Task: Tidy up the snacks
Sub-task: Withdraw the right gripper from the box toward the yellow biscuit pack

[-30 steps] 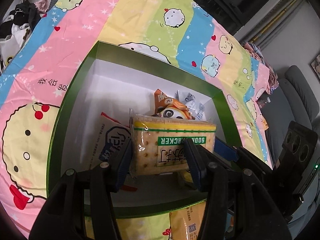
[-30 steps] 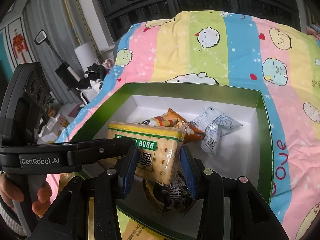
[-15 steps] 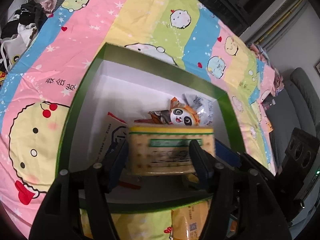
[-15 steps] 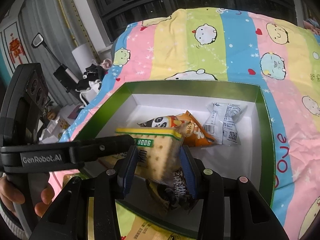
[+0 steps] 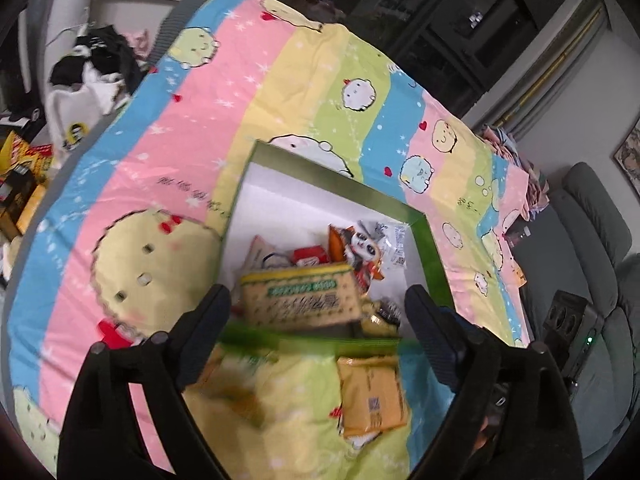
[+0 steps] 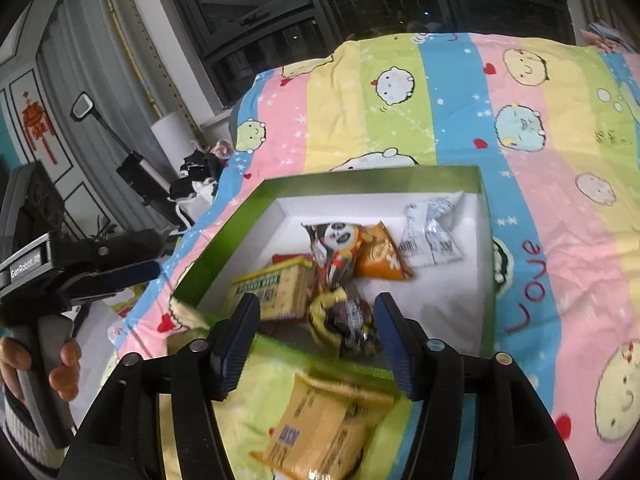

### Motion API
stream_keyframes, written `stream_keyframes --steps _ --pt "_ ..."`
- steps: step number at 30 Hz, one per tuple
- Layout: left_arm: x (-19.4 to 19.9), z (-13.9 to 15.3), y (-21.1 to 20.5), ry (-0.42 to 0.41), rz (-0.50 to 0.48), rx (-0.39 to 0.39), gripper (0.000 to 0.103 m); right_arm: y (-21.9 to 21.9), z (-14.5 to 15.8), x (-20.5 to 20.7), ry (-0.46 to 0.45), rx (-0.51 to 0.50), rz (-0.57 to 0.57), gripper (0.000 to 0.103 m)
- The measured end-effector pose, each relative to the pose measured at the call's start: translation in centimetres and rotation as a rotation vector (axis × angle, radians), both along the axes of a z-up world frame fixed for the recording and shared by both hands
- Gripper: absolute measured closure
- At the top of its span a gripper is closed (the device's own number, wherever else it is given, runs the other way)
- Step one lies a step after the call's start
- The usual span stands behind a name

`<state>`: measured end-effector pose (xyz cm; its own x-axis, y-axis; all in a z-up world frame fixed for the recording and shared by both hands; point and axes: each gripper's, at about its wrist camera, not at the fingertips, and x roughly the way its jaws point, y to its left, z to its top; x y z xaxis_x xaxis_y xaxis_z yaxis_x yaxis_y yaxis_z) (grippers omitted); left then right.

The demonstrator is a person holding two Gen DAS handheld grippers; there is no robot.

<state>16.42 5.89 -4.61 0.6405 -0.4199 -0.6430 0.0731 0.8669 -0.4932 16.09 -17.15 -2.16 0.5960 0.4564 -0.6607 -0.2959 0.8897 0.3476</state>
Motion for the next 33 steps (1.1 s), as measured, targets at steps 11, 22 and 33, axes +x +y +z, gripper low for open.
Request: stream_keyframes --steps 11,22,33 --pt "-6.4 -1.5 3.1 0.043 0.112 0.004 0.003 -1.4 0.2 -4.8 0.048 0.047 0.005 0.034" --pt "-11.2 -1.8 2.3 0.027 0.159 0.195 0.003 0.0 -0.4 -9.1 0.081 0.038 0.076 0.033" --pt "-12.8 -1.3 1.4 -0.022 0.14 0.243 0.003 1.4 -0.7 -10.2 0.098 0.033 0.105 0.033"
